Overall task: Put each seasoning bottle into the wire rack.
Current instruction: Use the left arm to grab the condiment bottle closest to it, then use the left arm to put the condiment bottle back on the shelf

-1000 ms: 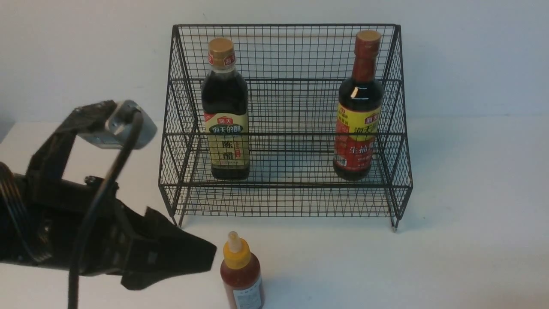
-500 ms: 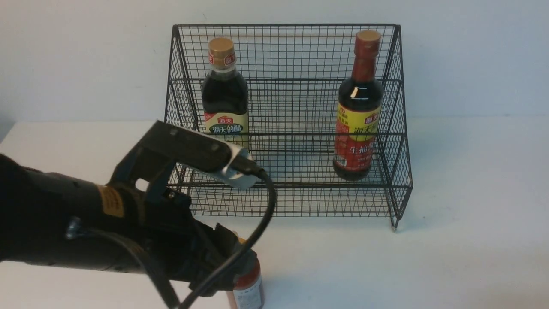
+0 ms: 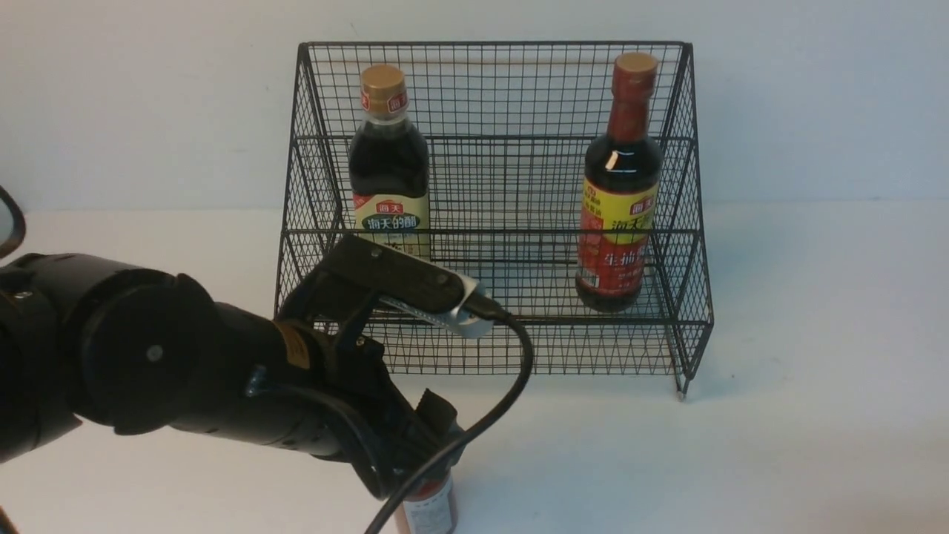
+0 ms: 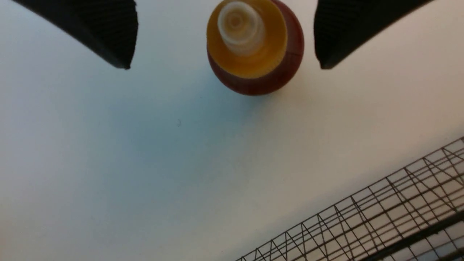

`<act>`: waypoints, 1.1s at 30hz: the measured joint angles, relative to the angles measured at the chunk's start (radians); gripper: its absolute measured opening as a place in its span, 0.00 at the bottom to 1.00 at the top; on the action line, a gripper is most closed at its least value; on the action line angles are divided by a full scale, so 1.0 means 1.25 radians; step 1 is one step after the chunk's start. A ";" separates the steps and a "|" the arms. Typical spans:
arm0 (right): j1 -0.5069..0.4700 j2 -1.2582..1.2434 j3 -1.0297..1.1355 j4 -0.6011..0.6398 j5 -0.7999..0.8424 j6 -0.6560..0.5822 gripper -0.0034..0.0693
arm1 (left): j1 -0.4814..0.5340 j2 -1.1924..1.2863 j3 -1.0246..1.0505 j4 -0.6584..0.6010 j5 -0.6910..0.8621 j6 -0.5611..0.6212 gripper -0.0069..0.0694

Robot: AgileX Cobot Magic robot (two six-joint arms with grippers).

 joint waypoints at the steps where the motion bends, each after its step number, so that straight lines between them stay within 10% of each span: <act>1: 0.000 0.000 0.000 0.000 0.000 0.000 0.03 | 0.000 0.008 0.000 0.002 -0.002 0.000 0.87; 10: 0.000 0.000 0.000 0.000 0.000 0.001 0.03 | 0.000 0.064 0.000 0.024 -0.005 0.000 0.79; 16: 0.000 0.000 0.000 0.000 0.000 0.001 0.03 | -0.001 0.070 0.000 0.027 -0.005 -0.001 0.47; 33: 0.000 0.000 0.000 0.000 0.000 0.001 0.03 | -0.001 -0.018 -0.300 0.229 0.325 -0.088 0.47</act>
